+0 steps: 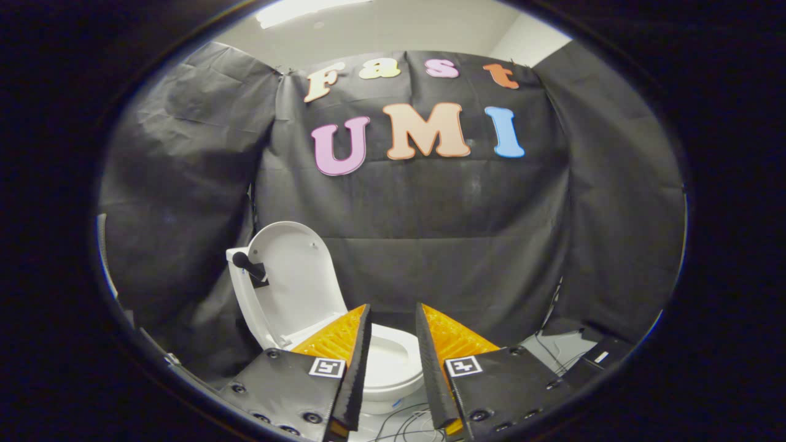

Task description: Open the toilet lid.

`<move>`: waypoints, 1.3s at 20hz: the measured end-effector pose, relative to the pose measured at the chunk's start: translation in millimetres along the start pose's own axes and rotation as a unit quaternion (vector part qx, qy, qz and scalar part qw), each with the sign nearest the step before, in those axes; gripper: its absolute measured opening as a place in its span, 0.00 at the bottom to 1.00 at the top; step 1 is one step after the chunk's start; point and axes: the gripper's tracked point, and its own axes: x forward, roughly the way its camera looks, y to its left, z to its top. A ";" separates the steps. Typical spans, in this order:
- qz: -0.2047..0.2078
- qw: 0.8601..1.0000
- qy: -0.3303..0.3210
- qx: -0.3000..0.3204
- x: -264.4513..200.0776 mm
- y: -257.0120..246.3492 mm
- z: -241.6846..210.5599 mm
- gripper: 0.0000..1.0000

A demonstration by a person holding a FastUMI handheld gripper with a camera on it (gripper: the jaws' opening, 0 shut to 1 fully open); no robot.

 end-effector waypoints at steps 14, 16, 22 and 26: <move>-0.002 1.000 0.005 0.002 -7.2 -0.1 -2.9 0.88; -0.002 1.000 0.006 0.002 -6.2 -0.1 -3.4 0.88; -0.003 1.000 0.005 0.003 -5.9 -0.8 -2.7 0.88; -0.003 1.000 0.006 0.003 -6.0 -0.9 -2.4 0.88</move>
